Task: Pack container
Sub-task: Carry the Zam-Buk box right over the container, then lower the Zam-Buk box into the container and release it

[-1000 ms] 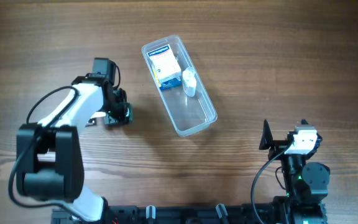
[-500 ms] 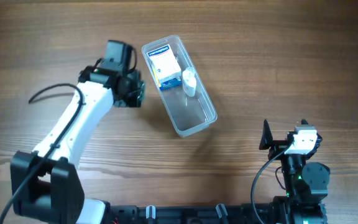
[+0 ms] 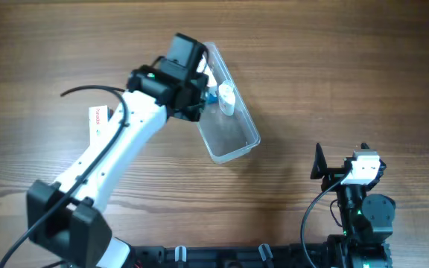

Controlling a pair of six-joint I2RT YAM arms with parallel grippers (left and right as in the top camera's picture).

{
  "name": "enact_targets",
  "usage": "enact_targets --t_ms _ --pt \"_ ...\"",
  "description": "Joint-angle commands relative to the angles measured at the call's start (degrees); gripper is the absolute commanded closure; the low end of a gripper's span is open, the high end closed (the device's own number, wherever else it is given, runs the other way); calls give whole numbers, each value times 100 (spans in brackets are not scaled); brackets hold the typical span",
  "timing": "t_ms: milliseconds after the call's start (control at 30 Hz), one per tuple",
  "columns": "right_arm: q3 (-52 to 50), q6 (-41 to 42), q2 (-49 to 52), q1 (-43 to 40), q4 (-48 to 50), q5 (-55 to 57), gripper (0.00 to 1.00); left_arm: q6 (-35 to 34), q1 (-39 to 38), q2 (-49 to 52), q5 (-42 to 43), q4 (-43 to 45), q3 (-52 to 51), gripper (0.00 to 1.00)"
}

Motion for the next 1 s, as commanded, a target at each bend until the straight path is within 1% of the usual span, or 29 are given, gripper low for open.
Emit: enact_targets --t_ms 0,233,367,500,567,967 --pt "-31 90 -68 -33 22 114 0 -1025 -199 238 -225 2 98 56" --pt "-31 90 -68 -33 22 114 0 -1897 -291 560 -240 234 103 57" --pt "-31 90 -68 -33 22 114 0 -1945 -289 761 -243 592 103 57" --pt "-31 90 -68 -33 22 114 0 -2472 -291 957 -240 717 103 57" --pt "-31 90 -68 -33 22 114 0 -2616 -291 1003 -243 715 103 57" --pt "-31 90 -68 -33 22 114 0 -2643 -278 1169 -264 710 103 58"
